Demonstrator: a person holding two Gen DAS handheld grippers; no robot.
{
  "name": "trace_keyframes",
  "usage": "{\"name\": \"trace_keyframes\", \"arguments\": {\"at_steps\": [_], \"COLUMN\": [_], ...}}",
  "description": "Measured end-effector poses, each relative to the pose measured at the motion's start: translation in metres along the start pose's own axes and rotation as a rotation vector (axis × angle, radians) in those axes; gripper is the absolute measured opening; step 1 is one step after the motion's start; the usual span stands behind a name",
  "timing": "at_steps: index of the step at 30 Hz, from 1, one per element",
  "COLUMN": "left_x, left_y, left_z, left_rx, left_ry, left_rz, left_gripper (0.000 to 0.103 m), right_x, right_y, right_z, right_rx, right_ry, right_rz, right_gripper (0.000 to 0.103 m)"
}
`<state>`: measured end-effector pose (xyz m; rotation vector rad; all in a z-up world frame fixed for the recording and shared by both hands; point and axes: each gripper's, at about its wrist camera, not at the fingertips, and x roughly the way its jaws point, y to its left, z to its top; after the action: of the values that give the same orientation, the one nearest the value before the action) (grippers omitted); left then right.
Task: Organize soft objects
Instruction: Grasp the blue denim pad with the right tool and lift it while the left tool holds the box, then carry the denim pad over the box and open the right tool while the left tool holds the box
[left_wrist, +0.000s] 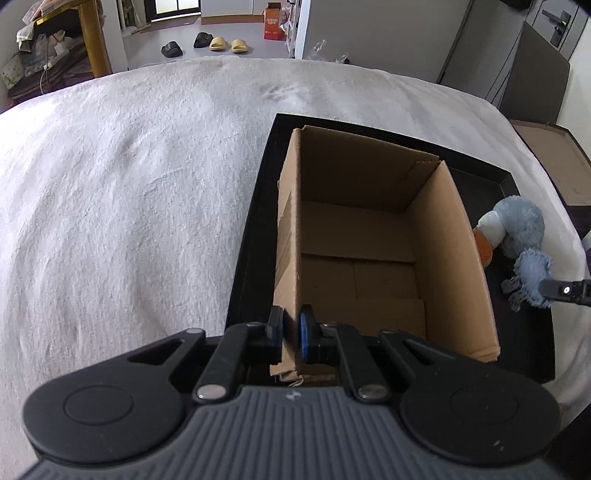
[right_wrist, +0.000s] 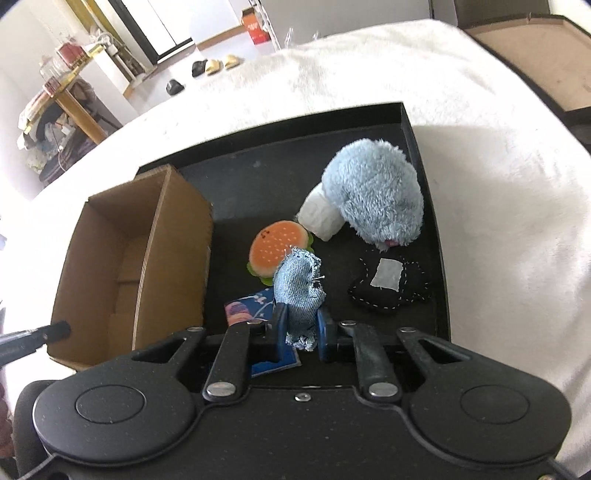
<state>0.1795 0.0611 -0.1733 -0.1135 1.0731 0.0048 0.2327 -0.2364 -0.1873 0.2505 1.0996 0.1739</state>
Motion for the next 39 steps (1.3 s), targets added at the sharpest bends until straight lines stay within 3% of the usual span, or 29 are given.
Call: {"name": "trace_keyframes", "arguments": {"at_steps": [18,39], "left_x": [-0.002,0.007], "left_y": [0.019,0.036], "left_z": [-0.001,0.002], "left_rx": [-0.039,-0.085], "left_ry": [-0.055,-0.028], "left_rz": [-0.02,-0.104], "left_gripper": [0.009,0.009], "right_x": [-0.044,-0.011], "right_y": [0.06,0.148], "right_z": [0.008,0.013], "right_rx": [-0.089,-0.205], "right_ry": [-0.126,-0.123], "right_rz": [0.036,0.077], "right_gripper": [0.016,0.017]}}
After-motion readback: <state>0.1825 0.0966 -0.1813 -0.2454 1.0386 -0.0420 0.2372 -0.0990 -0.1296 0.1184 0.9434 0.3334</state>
